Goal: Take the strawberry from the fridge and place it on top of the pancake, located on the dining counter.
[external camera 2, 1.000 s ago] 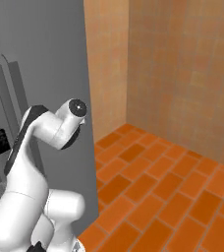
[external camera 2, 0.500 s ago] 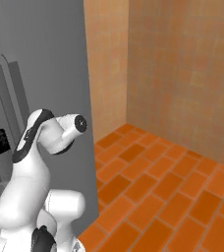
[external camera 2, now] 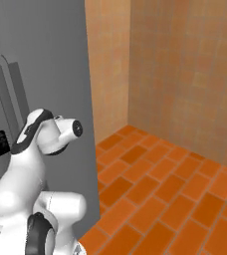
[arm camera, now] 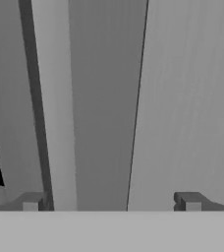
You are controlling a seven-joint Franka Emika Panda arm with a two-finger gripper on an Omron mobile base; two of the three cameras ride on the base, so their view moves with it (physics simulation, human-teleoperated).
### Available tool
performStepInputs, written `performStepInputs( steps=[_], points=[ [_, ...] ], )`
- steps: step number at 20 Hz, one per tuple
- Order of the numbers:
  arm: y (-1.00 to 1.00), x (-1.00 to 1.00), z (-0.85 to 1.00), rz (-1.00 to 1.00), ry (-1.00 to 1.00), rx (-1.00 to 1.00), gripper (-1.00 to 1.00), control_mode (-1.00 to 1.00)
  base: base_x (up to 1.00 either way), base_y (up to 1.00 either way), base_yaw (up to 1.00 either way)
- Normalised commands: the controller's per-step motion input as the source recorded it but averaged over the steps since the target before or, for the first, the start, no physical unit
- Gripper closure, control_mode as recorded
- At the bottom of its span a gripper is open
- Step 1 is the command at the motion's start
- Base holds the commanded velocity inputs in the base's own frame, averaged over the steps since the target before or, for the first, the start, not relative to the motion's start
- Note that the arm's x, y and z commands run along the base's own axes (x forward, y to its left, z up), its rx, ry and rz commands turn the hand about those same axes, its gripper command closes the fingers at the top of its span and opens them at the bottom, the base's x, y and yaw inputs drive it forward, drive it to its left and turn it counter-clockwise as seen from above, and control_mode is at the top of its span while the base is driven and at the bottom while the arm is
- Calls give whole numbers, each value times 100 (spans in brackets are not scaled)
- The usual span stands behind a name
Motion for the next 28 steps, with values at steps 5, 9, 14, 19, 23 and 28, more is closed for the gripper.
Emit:
performStepInputs(
  steps=[5, 9, 14, 19, 23, 28],
  points=[
    [37, 26, -15, 2, -3, 0, -100, -100, 0, 0, 0],
    [41, 16, -14, 0, -1, 0, -100, -100, 0, 0, 0],
    [22, -5, -6, 0, 0, 0, 100, -100, 0, 0, 0],
    [-39, -31, 1, 0, 0, 3, 100, -100, 0, 0, 0],
    [-98, -63, 13, 0, 0, 12, 100, -100, 0, 0, 0],
    [-100, -16, 31, 0, 5, 14, 100, -100, 0, 0, 0]
  ],
)
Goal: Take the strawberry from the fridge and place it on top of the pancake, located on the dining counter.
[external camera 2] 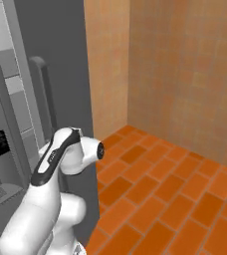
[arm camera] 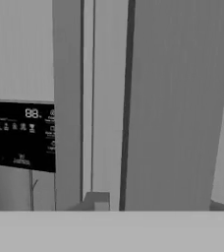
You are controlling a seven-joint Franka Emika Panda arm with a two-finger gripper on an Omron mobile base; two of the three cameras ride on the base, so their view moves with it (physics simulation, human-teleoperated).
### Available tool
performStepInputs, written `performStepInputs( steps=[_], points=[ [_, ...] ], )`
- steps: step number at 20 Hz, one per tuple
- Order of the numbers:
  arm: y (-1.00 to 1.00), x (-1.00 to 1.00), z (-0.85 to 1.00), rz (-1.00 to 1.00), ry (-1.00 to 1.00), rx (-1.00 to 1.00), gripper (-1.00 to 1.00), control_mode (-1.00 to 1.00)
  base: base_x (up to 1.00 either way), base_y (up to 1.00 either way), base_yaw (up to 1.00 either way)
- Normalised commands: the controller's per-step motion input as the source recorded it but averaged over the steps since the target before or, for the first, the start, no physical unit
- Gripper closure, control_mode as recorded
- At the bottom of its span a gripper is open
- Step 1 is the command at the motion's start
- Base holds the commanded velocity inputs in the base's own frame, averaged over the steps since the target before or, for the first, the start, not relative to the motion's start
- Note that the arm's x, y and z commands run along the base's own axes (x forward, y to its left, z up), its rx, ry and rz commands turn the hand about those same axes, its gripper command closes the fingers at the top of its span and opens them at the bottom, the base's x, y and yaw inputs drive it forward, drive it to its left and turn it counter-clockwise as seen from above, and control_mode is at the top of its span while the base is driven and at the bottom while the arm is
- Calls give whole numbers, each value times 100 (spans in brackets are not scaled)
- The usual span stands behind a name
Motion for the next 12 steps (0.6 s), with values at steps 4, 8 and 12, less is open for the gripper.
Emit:
performStepInputs(
  steps=[4, 8, 12],
  points=[
    [-100, 0, 29, 0, 8, 15, 100, -100, 0, 0, 0],
    [-100, 0, 3, 0, 0, 17, 100, -100, 0, 0, 0],
    [-100, 0, 3, -1, 0, 14, 100, -100, 0, 0, 0]
  ],
)
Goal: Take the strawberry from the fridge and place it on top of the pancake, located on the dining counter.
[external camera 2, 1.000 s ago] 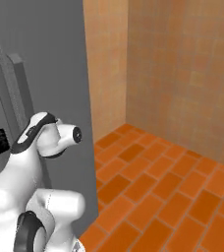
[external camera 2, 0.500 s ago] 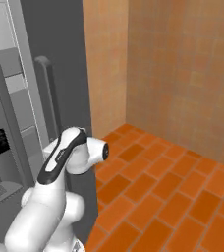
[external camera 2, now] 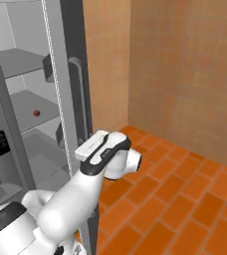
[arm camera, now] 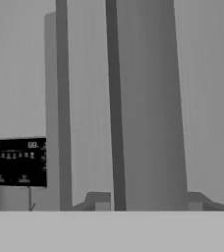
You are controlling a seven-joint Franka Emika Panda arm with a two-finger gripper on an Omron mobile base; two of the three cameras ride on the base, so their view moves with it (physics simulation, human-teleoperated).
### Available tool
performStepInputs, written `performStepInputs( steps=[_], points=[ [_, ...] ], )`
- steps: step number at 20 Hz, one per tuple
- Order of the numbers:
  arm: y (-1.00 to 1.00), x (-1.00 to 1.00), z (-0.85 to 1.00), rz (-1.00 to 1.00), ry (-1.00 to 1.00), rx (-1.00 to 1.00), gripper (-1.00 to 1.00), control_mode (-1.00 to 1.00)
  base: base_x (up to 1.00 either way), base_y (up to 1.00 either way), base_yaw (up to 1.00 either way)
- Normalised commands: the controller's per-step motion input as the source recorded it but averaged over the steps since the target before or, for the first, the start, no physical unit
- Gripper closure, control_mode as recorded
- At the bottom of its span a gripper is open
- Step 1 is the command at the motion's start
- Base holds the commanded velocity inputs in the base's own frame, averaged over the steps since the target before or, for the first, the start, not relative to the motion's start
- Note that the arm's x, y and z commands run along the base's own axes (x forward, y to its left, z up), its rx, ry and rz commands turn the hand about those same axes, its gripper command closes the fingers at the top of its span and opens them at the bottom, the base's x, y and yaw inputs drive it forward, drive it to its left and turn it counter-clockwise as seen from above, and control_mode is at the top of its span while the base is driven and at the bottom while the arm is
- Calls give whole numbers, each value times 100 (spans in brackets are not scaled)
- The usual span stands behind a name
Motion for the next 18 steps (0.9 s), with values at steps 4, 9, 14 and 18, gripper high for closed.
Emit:
performStepInputs(
  steps=[4, 9, 14, 18],
  points=[
    [-38, 0, -1, -3, 0, 0, -100, -100, 0, 0, 0],
    [-13, -25, -1, -15, -7, -8, -100, -100, 0, 0, 0],
    [-8, -30, 2, -21, -18, -11, -100, -100, 0, 0, 0],
    [-29, 35, 0, -6, 6, -2, -100, -100, 0, 0, 0]
  ],
)
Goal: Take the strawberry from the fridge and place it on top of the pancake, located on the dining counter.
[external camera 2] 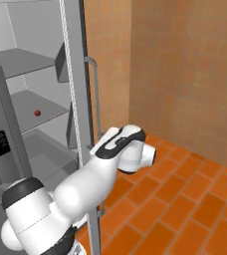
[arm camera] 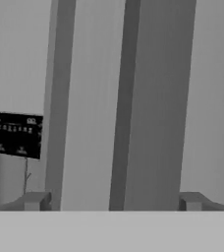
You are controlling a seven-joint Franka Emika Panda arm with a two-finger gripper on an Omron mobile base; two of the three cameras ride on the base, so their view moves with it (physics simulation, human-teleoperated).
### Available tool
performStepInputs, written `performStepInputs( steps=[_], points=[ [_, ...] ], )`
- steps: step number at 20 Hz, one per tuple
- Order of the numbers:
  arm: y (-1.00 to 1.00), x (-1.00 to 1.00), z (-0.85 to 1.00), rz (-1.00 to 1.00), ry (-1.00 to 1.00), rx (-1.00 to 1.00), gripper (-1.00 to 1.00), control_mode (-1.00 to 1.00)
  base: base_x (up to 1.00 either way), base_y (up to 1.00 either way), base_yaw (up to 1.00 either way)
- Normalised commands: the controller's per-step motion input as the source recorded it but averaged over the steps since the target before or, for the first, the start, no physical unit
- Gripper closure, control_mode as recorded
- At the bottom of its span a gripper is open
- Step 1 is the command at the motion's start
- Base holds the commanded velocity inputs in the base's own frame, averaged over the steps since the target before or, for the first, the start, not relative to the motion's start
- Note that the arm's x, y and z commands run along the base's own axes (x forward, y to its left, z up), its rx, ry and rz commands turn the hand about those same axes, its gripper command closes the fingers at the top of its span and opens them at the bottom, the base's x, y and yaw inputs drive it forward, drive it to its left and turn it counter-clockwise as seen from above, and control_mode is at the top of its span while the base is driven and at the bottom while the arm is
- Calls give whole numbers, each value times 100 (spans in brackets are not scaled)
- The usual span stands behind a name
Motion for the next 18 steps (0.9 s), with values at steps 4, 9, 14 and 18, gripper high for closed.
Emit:
performStepInputs(
  steps=[4, 9, 14, 18],
  points=[
    [-3, 64, -12, -2, 6, -8, -100, -100, 0, 0, 0],
    [-17, 3, 0, 0, -6, -2, -100, -100, 0, 0, 0],
    [-76, -9, 5, -1, -5, 0, -100, -100, 0, 0, 0],
    [-47, -69, 43, -13, -15, -1, -100, -100, 0, 0, 0]
  ],
)
